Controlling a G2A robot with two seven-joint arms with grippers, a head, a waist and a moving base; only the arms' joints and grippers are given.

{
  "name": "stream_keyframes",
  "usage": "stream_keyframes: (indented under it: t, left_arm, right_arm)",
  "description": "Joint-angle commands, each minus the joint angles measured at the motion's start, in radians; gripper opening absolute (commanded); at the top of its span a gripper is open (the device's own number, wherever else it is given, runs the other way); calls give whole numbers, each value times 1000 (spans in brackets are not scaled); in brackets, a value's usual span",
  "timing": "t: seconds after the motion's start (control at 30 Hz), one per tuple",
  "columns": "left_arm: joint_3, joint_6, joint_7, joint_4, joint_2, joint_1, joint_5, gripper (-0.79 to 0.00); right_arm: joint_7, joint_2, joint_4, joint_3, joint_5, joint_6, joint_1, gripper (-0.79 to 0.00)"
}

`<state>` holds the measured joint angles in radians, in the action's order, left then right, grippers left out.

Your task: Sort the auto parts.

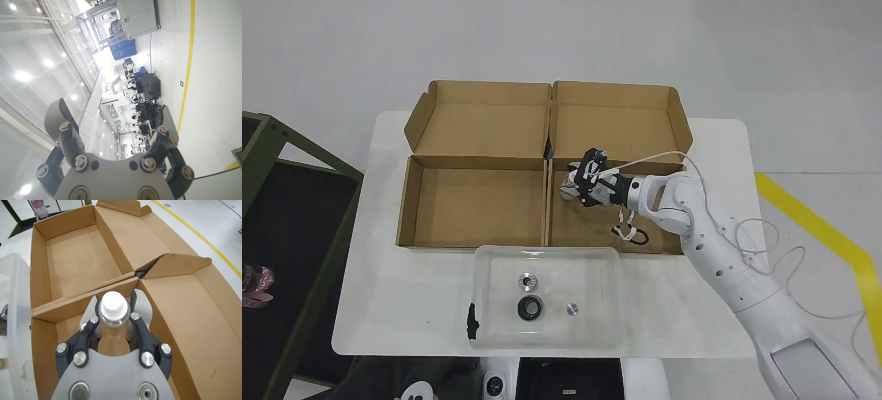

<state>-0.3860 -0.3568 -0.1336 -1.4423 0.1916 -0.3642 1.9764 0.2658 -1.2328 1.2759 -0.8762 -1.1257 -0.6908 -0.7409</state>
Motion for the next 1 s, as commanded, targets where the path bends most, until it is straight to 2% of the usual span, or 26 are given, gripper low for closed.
stream_keyframes:
  t: [0.0,0.13,0.4,0.7,0.87,0.97]
  left_arm:
    - [0,0,0,0,0,0,0,0]
    - [0,0,0,0,0,0,0,0]
    - [0,0,0,0,0,0,0,0]
    - [0,0,0,0,0,0,0,0]
    - [0,0,0,0,0,0,0,0]
    - [0,0,0,0,0,0,0,0]
  right_arm:
    - [2,-3,-9,5,-1,0,6,-542]
    - [3,-7,-21,11,-8,1,15,-462]
    - [4,-9,8,5,-13,-8,15,-379]
    - [45,23,210,-84,-43,-39,-54,-215]
    - [114,44,350,-138,-38,-81,-112,-77]
    - [163,56,432,-161,-24,-110,-153,-46]
